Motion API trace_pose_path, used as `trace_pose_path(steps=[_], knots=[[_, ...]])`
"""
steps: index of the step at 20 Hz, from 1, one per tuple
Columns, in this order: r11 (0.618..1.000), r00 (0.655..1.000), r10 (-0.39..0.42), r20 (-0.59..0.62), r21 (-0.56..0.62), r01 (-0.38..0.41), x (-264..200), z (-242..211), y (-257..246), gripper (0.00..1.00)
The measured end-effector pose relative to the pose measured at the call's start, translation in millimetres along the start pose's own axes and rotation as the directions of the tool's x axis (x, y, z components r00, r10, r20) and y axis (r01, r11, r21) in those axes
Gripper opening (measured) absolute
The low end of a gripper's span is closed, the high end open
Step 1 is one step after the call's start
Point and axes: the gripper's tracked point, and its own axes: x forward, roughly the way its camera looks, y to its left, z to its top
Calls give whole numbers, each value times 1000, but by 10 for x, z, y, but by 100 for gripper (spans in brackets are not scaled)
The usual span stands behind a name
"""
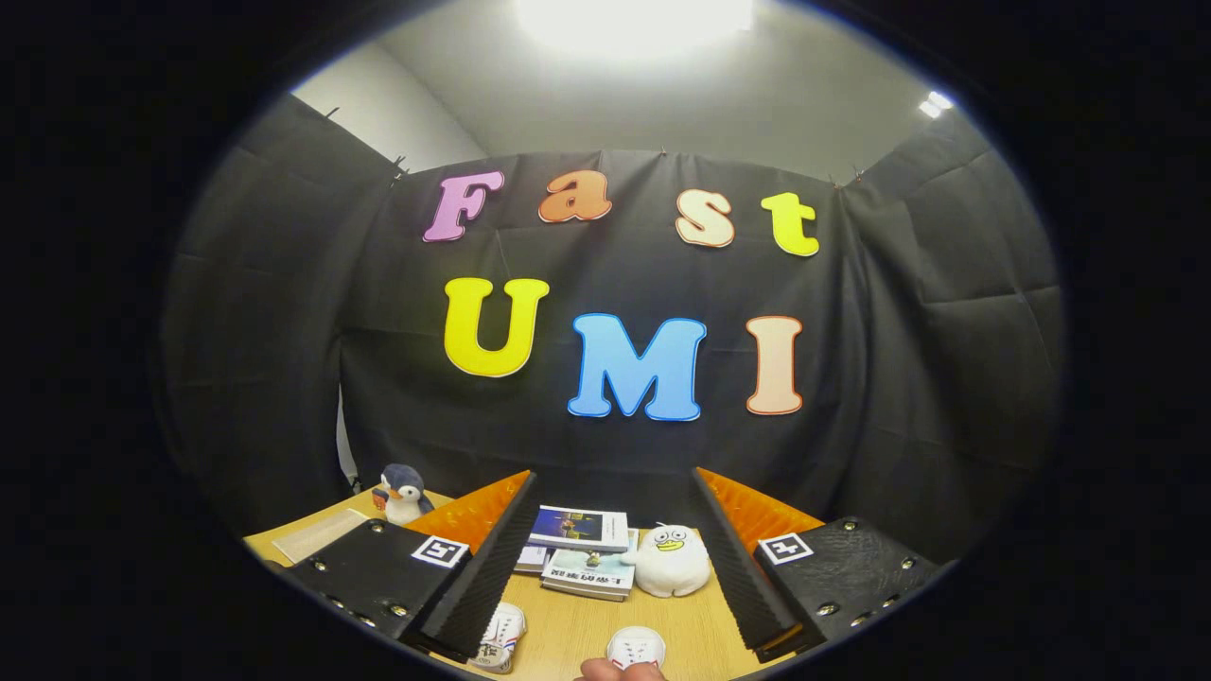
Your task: Open the storage box then place both shoes into the box .Put the left shoe in first, then the right shoe, with the right side of both shoes facing outward in a uniform manner.
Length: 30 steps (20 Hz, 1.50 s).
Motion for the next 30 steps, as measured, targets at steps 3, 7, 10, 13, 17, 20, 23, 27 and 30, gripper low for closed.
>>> trace_pose_path(steps=[3, 7, 10, 13, 17, 20, 23, 27, 30], knots=[[999, 999, 40, -8, 30, -39, 37, -76, 200, 96], [985, 987, 154, -55, 87, -149, 120, -378, 543, 96], [953, 953, 281, -111, 151, -263, 164, -730, 912, 96], [915, 909, 385, -161, 199, -352, 174, -1035, 1205, 96], [837, 818, 523, -239, 326, -439, 159, -1520, 1569, 96], [771, 735, 612, -291, 426, -473, 149, -1864, 1857, 97], [705, 638, 683, -355, 549, -450, 95, -2253, 2136, 97], [628, 537, 753, -380, 660, -412, 100, -2580, 2366, 97], [554, 470, 800, -373, 760, -339, 74, -2727, 2548, 96]])
